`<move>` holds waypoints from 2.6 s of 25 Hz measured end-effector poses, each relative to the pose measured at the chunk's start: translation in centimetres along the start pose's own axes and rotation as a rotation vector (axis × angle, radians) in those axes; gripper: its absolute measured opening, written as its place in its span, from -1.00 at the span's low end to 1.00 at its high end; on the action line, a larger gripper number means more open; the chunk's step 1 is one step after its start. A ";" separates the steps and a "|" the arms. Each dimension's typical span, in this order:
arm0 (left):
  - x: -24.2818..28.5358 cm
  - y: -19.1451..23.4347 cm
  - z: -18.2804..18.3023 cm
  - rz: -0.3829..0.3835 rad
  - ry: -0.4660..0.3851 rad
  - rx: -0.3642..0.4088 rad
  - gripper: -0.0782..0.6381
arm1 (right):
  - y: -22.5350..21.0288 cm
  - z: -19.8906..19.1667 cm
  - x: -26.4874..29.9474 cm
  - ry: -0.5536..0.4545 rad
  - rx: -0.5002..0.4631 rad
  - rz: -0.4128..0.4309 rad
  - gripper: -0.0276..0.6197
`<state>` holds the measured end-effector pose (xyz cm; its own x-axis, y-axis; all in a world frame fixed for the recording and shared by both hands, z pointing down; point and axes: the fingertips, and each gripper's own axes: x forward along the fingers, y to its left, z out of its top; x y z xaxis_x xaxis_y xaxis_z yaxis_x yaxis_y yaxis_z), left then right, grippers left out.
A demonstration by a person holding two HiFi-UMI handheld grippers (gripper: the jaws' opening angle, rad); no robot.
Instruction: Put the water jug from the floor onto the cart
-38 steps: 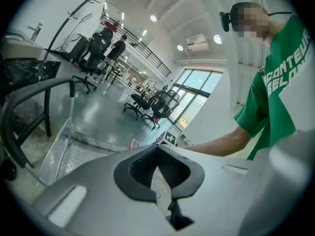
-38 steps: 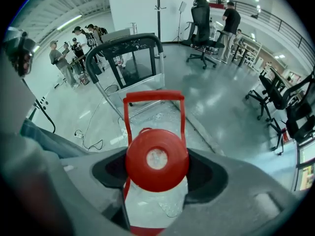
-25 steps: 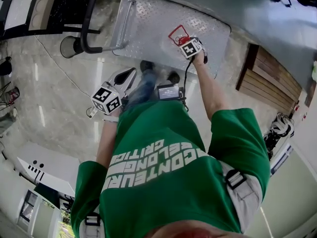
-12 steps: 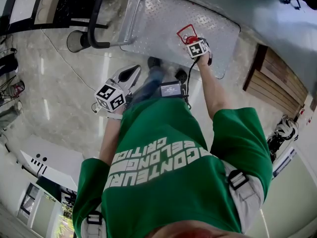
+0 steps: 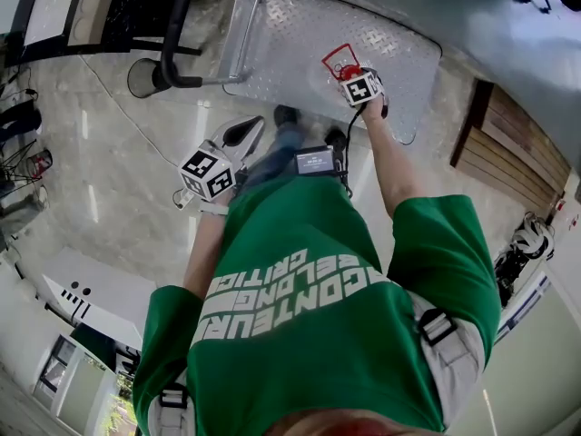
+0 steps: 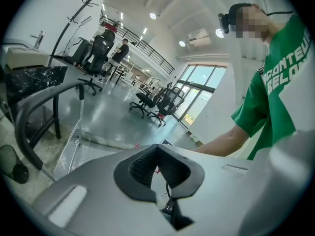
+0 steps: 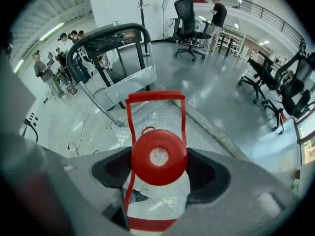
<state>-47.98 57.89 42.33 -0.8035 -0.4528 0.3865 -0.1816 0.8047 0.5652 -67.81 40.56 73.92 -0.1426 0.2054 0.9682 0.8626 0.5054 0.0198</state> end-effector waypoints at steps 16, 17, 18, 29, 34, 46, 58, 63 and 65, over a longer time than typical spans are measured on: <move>3.6 -6.2 1.0 -0.044 -0.039 0.074 -0.74 | -4.4 -1.2 -15.3 -0.420 0.115 -0.029 -0.49; 4.0 -6.8 1.1 -0.053 -0.041 0.080 -0.74 | -4.5 -1.5 -16.5 -0.436 0.112 -0.031 -0.55; 4.4 -7.4 1.2 -0.062 -0.043 0.086 -0.74 | -4.7 -1.8 -17.7 -0.455 0.108 -0.036 -0.65; 8.7 -12.6 2.5 -0.167 -0.075 0.144 -0.74 | -7.7 -5.4 -28.5 -0.611 0.135 -0.069 -0.93; 9.0 -13.6 1.5 -0.189 -0.069 0.135 -0.75 | -6.7 -8.2 -30.8 -0.614 0.140 -0.068 -0.93; 12.4 -14.7 2.4 -0.241 -0.066 0.136 -0.75 | -4.6 -8.8 -34.2 -0.621 0.033 -0.080 -0.93; 13.9 -15.0 3.2 -0.282 -0.039 0.166 -0.74 | -3.3 -7.3 -34.8 -0.642 -0.045 -0.084 -0.93; 14.0 -14.7 3.2 -0.283 -0.029 0.162 -0.74 | -3.4 -7.1 -34.5 -0.639 -0.044 -0.089 -0.93; 13.9 -14.5 3.2 -0.284 -0.028 0.162 -0.75 | -3.2 -7.1 -34.3 -0.637 -0.047 -0.090 -0.93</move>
<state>-58.31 41.19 37.16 -0.7225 -0.6591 0.2087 -0.4867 0.6993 0.5236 -62.27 25.93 42.41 -0.4632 0.6285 0.6249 0.8520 0.5099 0.1187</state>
